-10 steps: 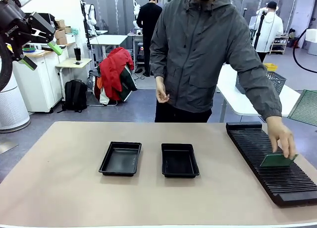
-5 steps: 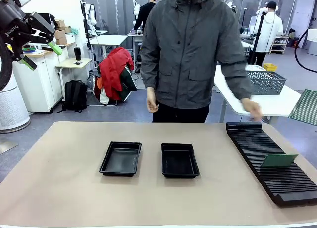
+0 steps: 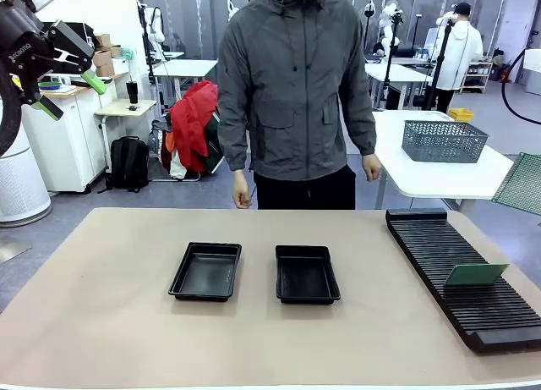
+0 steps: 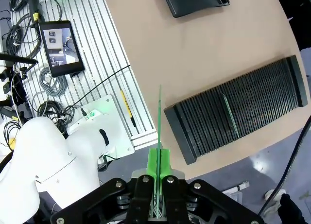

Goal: Inspect and transfer BCBs to ESD trays.
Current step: Pick up the Blank PCB from the PCB Rack and place it in the left ESD tray.

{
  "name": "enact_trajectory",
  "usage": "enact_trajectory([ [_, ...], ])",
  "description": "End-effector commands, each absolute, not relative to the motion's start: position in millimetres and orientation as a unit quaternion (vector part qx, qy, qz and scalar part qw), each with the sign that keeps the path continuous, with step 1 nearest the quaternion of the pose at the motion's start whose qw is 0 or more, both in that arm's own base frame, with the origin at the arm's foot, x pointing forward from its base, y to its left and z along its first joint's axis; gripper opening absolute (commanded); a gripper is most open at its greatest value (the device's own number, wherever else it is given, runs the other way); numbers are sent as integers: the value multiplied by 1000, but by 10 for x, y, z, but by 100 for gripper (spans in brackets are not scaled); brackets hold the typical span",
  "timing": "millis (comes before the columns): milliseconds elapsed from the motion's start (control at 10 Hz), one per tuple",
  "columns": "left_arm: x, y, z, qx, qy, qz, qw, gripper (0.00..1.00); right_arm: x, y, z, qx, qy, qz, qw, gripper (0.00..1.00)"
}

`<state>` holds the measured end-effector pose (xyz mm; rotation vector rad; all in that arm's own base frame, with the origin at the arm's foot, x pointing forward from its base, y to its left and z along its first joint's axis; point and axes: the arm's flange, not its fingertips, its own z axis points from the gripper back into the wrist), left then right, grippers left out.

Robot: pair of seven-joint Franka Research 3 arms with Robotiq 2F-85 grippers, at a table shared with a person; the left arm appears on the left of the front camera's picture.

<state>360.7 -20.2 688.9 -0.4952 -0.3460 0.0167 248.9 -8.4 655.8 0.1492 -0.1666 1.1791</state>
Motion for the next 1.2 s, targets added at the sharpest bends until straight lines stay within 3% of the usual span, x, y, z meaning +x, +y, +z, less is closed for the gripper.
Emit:
enact_trajectory([
  [0, 3610, -201, 6877, -244, -170, 9, 955, 100, 2485, -64, 6557, 68, -77, 554, 826, 2],
  [100, 3610, -201, 6877, -244, -170, 9, 955, 100, 2489, -84, 6558, 70, -78, 555, 825, 2],
  [500, 3610, -201, 6877, -244, -170, 9, 955, 100, 2970, 614, 6442, 157, -91, 382, 906, 2],
  [1100, 3610, -201, 6877, -244, -170, 9, 955, 100, 3803, 1597, 5775, 307, -69, 232, 920, 2],
])
